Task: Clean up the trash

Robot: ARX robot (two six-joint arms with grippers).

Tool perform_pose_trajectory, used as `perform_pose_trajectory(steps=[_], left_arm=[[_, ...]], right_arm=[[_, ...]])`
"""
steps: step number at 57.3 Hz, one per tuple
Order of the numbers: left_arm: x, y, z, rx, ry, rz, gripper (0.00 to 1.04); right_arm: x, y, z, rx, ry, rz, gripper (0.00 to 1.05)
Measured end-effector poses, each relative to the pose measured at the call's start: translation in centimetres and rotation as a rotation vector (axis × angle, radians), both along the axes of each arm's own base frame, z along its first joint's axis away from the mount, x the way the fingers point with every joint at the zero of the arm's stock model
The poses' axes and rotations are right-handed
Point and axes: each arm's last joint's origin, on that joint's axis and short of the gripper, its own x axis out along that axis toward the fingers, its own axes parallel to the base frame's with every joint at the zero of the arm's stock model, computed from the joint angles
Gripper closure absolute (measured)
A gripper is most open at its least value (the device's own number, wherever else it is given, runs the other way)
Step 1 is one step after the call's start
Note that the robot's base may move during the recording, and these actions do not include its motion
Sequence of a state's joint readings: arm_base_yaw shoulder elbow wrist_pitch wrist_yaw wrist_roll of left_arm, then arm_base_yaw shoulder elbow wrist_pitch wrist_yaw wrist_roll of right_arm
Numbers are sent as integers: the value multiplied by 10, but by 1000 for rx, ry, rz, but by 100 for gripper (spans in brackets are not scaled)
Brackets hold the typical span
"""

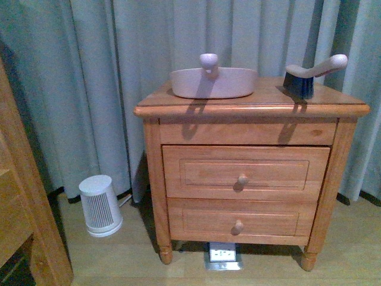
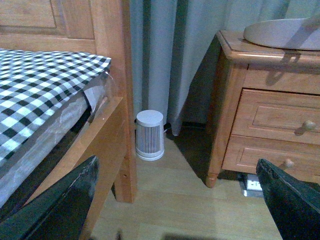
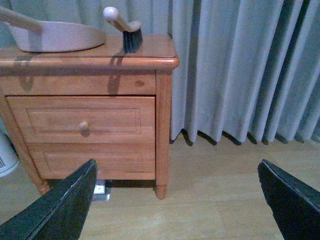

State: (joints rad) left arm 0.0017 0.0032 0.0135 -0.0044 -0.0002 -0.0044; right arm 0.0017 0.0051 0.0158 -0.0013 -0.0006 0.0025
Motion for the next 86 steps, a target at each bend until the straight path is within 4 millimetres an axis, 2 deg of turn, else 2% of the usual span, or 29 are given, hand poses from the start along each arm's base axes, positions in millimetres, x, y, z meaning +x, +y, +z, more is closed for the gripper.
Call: perform_pose_trajectory(steps=[51, 55, 58, 62, 65, 72, 77, 82, 86], left_arm=[[0, 0, 0, 0, 1, -2, 8], [2, -1, 0, -53, 49, -52, 8], [12, -3, 10, -62, 97, -89, 8], [30, -9, 35, -1, 139, -150, 8], [49, -16, 59, 83, 185, -190, 8], [93, -38, 100, 207, 273, -242, 8], [133, -66, 130, 251, 352, -282, 8], [168, -99, 151, 271, 382, -308, 8], [189, -121, 159, 272, 398, -320, 8]], right_arm=[[0, 0, 0, 0, 0, 0, 7], [0, 0, 0, 0, 0, 0, 7], [0, 0, 0, 0, 0, 0, 7], [0, 0, 0, 0, 0, 0, 7], [0, 0, 0, 0, 0, 0, 7], [0, 0, 0, 0, 0, 0, 7], [0, 0, 0, 0, 0, 0, 7], [0, 0, 0, 0, 0, 0, 7], [0, 0, 0, 0, 0, 0, 7]])
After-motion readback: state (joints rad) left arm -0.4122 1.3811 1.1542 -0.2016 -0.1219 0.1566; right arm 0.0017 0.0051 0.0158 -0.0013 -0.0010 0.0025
